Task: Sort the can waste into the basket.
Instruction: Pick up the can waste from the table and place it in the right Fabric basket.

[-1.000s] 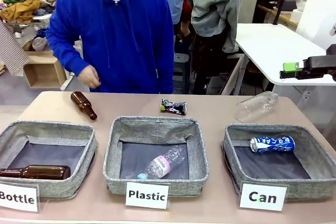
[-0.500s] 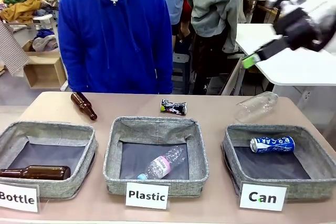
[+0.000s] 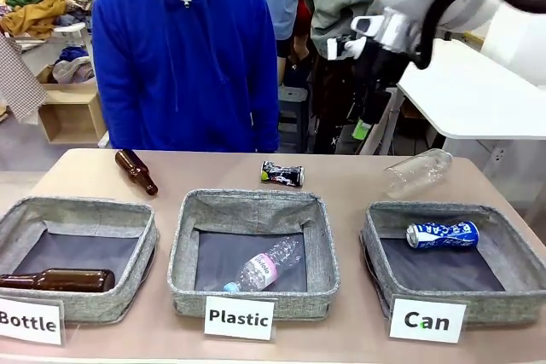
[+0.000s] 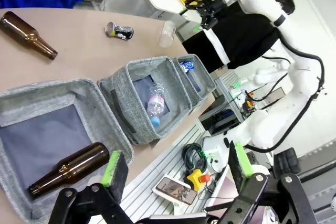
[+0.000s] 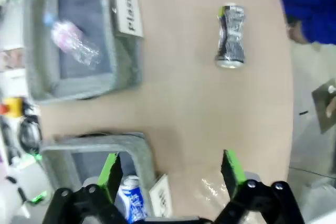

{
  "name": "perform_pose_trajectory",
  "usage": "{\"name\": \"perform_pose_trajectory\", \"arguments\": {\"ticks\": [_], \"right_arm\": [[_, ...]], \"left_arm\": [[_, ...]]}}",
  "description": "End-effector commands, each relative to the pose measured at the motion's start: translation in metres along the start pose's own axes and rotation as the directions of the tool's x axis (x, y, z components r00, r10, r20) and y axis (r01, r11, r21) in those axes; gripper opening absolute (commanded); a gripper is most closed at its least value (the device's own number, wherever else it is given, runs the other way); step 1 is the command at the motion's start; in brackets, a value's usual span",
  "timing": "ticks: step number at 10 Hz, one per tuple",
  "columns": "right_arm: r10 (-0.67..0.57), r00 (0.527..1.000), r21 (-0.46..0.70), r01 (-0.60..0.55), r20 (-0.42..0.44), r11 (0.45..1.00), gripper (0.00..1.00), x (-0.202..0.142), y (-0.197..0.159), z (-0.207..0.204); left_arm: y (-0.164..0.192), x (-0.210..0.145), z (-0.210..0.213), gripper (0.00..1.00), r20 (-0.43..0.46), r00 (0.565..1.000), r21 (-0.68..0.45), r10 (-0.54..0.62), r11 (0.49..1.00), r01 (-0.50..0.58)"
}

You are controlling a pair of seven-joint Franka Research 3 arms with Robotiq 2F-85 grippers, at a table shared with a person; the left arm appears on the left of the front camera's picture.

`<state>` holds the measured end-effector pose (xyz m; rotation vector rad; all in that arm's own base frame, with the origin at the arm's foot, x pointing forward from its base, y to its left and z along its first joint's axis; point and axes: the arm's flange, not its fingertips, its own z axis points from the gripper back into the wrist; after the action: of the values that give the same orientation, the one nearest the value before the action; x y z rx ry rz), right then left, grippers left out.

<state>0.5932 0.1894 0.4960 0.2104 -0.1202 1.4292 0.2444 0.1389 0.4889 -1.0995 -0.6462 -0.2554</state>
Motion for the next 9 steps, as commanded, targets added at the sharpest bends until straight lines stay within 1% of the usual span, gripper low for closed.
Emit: {"name": "perform_pose_trajectory", "arguments": {"ticks": [1, 2, 3, 4, 5, 6, 7, 8, 9], "right_arm": [[-0.028, 0.999, -0.044, 0.026, -0.039, 0.999, 1.00, 0.018, -0.034, 0.000], [-0.077, 0.996, -0.063, 0.075, -0.035, 0.995, 1.00, 0.022, -0.049, -0.008], [-0.112, 0.993, 0.031, 0.114, -0.040, 0.993, 1.00, 0.018, -0.043, -0.007], [-0.009, 0.999, -0.034, 0.007, -0.031, 0.999, 1.00, 0.012, -0.031, -0.012], [-0.009, 0.999, -0.034, 0.007, -0.031, 0.999, 1.00, 0.012, -0.031, -0.012], [-0.045, 0.998, -0.015, 0.044, -0.033, 0.999, 1.00, 0.012, -0.042, -0.019], [-0.025, 0.998, -0.043, 0.022, -0.057, 0.999, 1.00, 0.018, -0.046, -0.025], [-0.028, 0.998, -0.062, 0.024, -0.057, 0.998, 1.00, 0.021, -0.059, -0.033], [0.016, 0.999, -0.088, -0.019, -0.036, 0.996, 1.00, 0.028, -0.073, -0.040]], "left_arm": [[-0.002, 0.001, -0.002, 1.00, 0.015, 1.000, -0.006, 0.008, 1.000, -0.008], [-0.002, 0.001, -0.002, 1.00, 0.015, 1.000, -0.006, 0.008, 1.000, -0.008], [-0.002, 0.001, -0.002, 1.00, 0.015, 1.000, -0.006, 0.008, 1.000, -0.008], [-0.002, 0.001, -0.002, 1.00, 0.015, 1.000, -0.006, 0.008, 1.000, -0.008], [-0.002, 0.001, -0.002, 1.00, 0.015, 1.000, -0.006, 0.008, 1.000, -0.008], [-0.002, 0.001, -0.002, 1.00, 0.015, 1.000, -0.006, 0.008, 1.000, -0.008], [-0.002, 0.001, -0.002, 1.00, 0.015, 1.000, -0.006, 0.008, 1.000, -0.008], [-0.002, 0.001, -0.002, 1.00, 0.015, 1.000, -0.006, 0.008, 1.000, -0.008], [-0.002, 0.001, -0.002, 1.00, 0.015, 1.000, -0.006, 0.008, 1.000, -0.008]]}}
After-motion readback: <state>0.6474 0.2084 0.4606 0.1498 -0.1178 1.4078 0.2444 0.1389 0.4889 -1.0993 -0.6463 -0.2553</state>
